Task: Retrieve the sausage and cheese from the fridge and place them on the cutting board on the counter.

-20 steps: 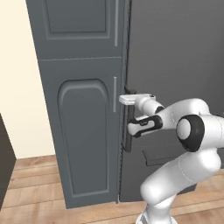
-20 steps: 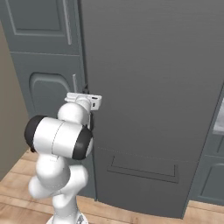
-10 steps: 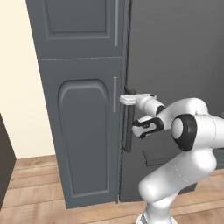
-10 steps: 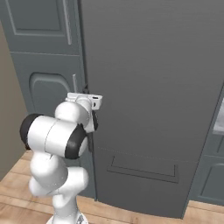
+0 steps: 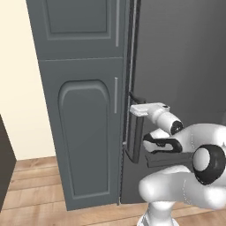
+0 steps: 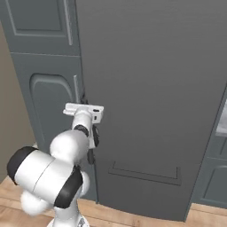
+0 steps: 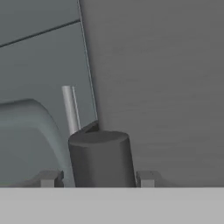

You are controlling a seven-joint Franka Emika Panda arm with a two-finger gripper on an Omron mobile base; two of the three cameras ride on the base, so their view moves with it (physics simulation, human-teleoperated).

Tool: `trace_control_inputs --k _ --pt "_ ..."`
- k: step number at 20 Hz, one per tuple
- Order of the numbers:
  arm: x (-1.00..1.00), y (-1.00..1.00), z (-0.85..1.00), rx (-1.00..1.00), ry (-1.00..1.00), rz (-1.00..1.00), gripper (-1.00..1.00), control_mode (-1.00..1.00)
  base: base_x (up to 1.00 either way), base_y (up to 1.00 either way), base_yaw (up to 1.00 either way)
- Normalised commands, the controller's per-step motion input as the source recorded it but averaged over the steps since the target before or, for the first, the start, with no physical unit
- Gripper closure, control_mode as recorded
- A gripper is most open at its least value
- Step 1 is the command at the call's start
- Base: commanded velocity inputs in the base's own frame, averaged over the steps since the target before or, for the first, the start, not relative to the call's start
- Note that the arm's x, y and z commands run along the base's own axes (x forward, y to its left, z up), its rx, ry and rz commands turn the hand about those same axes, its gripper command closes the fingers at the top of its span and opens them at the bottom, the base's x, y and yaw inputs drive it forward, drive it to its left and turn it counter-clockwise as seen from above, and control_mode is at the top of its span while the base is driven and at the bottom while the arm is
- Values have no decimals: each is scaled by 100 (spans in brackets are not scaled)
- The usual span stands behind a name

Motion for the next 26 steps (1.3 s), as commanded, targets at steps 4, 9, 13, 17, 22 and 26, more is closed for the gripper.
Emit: trace_control_inputs --k 4,9,13,17,22,26 --pt "-98 -62 0 0 18 0 100 -100 0 0 0" --pt "-89 -76 0 0 24 0 100 -100 0 0 0" --pt "-78 -79 0 0 25 0 100 -100 0 0 0" --pt "-94 -93 0 0 28 0 100 -100 0 0 0" --pt "-100 -100 -7 0 25 0 100 -100 0 0 0" --pt "-100 -100 -28 0 5 0 100 -100 0 0 0"
